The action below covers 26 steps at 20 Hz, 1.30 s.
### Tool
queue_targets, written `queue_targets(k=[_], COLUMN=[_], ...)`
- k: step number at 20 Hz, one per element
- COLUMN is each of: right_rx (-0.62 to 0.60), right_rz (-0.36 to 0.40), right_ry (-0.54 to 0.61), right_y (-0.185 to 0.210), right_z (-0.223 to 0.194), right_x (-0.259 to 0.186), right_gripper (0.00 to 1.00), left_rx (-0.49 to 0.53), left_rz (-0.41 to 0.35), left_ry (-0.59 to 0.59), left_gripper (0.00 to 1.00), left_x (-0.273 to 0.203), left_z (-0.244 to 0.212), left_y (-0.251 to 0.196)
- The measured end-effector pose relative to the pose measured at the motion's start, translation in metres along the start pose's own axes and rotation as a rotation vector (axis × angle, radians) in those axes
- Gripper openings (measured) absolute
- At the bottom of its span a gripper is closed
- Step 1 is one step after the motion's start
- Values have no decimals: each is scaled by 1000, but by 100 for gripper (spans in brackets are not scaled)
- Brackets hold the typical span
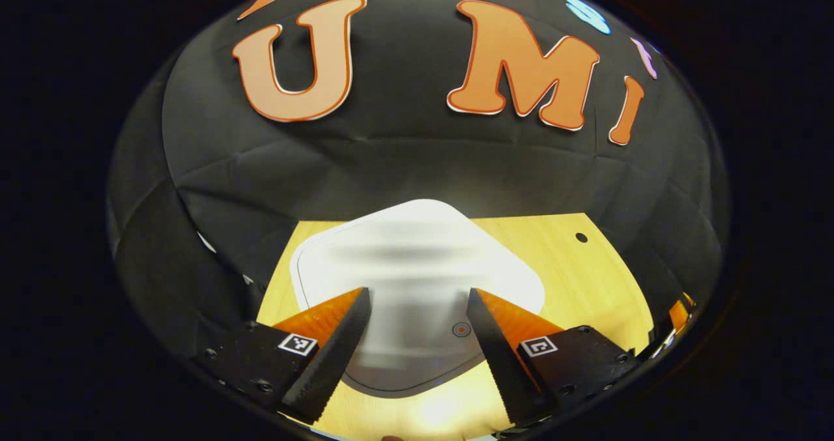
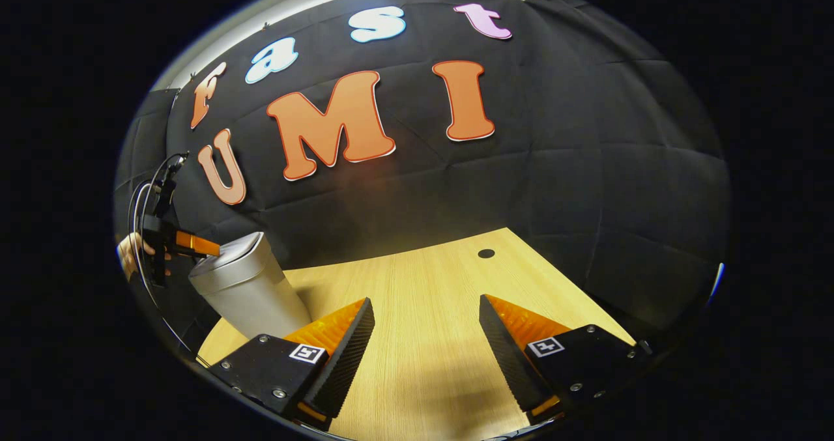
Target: Press the lid of the desktop garbage bin to open it, pick up the crumpled paper on the desktop and throw it into the bin, then pick up the pop can on the desktop and drop it into the bin, and finally close the garbage bin lid.
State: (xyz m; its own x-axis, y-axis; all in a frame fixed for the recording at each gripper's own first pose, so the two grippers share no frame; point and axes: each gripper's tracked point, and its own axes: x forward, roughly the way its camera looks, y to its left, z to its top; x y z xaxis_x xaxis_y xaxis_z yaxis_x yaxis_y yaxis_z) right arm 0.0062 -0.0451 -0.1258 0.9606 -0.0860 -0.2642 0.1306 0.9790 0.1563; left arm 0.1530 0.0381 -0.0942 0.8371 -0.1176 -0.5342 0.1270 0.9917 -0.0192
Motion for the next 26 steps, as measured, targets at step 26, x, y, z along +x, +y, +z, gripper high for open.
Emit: queue_targets(k=[26], right_rx=[-19], right_rz=[29], right_ry=[-28], right_y=[17], right_z=[23], right_x=[10], right_gripper=[97], left_rx=[13], left_rz=[21], left_ry=[-152], left_gripper=[96], left_x=[4], left_z=[3], left_y=[3])
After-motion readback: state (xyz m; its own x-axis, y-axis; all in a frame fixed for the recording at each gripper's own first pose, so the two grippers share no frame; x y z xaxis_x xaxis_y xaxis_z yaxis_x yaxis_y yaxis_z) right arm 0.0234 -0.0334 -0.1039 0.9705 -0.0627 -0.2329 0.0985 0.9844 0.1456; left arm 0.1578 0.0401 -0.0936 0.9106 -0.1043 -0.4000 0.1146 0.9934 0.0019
